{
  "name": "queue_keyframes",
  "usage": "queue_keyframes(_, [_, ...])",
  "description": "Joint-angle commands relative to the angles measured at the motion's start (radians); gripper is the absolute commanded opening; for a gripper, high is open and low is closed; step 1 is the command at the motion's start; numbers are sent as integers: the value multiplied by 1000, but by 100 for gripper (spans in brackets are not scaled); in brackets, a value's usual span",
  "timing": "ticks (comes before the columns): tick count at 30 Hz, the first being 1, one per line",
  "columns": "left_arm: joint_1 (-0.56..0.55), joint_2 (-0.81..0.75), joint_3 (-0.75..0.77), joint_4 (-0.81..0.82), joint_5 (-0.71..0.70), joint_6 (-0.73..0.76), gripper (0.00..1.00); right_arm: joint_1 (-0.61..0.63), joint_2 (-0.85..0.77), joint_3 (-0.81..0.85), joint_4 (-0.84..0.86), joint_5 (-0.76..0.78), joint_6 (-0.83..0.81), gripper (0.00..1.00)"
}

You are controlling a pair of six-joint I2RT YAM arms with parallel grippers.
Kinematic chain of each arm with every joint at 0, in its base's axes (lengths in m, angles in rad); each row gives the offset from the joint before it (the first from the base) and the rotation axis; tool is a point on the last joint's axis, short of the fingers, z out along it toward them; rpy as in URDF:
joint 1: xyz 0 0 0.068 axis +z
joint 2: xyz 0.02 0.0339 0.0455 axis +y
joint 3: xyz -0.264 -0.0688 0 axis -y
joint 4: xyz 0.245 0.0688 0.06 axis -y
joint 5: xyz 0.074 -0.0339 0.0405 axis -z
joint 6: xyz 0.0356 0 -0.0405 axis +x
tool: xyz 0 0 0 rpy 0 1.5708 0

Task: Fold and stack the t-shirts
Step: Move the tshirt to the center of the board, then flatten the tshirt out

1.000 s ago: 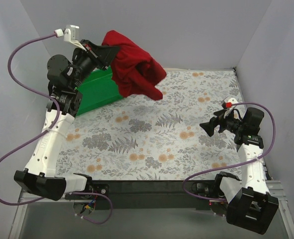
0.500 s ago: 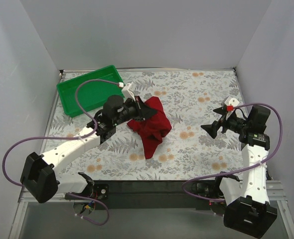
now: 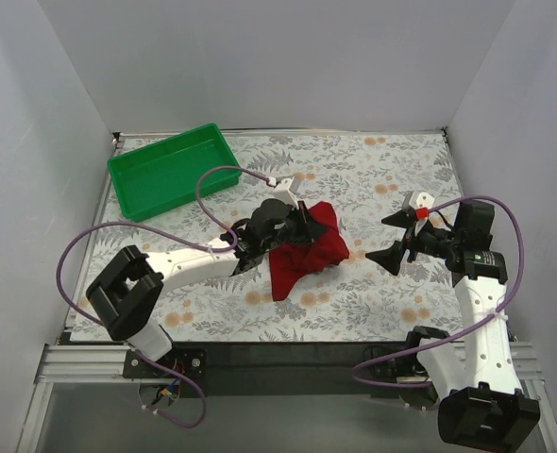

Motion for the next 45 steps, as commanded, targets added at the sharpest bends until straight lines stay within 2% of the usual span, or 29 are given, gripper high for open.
queue_keyframes(1, [-22,19,58,92,-29,-23,0,19,-4,49,-17,42,6,98])
queue_keyframes(2, [-28,49,60,109,-3,-24,4,20,-3,44,-17,49,8,98])
queue_keyframes(3, [-30,65,69,118,61,-21,12,22,-1,44,-17,57,11,98])
queue_keyframes(4, [-31,79,73,126,97,-17,25,22,0,45,-17,80,14,98])
queue_keyframes(5, [-36,91,76,138,161,-3,43,22,2,50,-18,94,23,98])
queue_keyframes(6, [-39,95,83,135,171,5,51,22,3,50,-18,106,26,98])
queue_keyframes(8, [-41,71,77,116,177,51,63,25,2,55,-27,137,28,98])
queue_keyframes(11, [-39,-38,37,56,108,117,72,59,3,61,-49,180,23,97])
queue_keyframes(12, [-39,-105,28,31,44,155,76,95,8,62,-56,194,25,97])
queue_keyframes(18, [-30,-341,-110,-127,-175,256,84,279,152,105,-52,328,112,92])
queue_keyframes(19, [-28,-408,-135,-144,-244,252,86,292,175,128,-41,393,168,91])
queue_keyframes(21, [-24,-467,-224,-182,-298,229,89,338,238,154,-18,512,231,91])
queue_keyframes(23, [-18,-539,-303,-206,-337,171,90,388,267,176,40,591,363,93])
queue_keyframes(25, [-13,-570,-350,-216,-366,102,90,428,307,200,92,730,498,98])
queue_keyframes(27, [-13,-596,-387,-227,-387,63,90,490,354,226,101,833,560,98])
queue_keyframes(33, [-10,-567,-393,-260,-435,-16,89,577,500,292,133,994,710,98])
queue_keyframes(40, [-8,-601,-416,-311,-457,-49,88,634,580,279,186,1197,727,85])
queue_keyframes(45, [-8,-622,-447,-305,-457,-52,88,637,602,268,204,1278,704,64])
